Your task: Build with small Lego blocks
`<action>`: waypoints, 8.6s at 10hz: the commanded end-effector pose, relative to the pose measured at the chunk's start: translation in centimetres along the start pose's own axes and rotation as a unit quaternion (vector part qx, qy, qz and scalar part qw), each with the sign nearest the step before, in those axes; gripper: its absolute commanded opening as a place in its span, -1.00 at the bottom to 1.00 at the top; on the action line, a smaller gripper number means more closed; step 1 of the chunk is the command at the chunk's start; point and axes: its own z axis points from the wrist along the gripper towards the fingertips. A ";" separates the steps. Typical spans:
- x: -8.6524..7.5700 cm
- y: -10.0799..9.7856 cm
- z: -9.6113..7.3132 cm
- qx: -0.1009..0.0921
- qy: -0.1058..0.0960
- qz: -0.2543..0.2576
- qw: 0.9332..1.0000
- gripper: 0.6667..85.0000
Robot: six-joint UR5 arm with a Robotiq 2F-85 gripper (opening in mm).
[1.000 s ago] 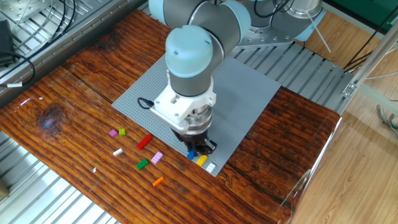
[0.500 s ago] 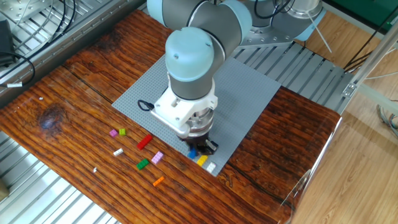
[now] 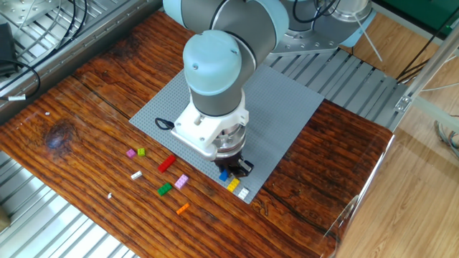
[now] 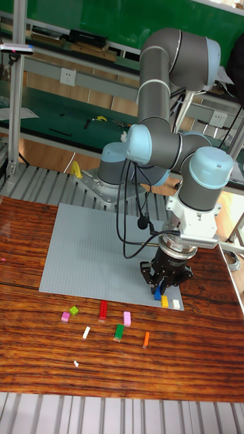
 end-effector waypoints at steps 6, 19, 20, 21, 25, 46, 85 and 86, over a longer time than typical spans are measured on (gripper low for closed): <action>-0.5 -0.5 0.8 -0.006 -0.017 0.029 0.999 -0.68; -0.2 -0.4 1.9 -0.005 -0.007 0.033 0.999 -0.76; -0.2 -0.5 2.1 -0.003 -0.006 0.033 0.999 -0.77; -0.4 -0.5 2.3 -0.002 -0.005 0.033 0.999 -0.77; -0.1 -0.5 2.1 -0.002 -0.002 0.032 0.999 -0.77; 0.0 0.4 0.5 -0.004 -0.007 0.052 0.999 -0.99; -14.7 -4.8 -1.7 0.037 -0.083 0.028 0.995 0.11; -14.6 -5.2 -1.1 0.039 -0.080 0.040 0.995 -0.01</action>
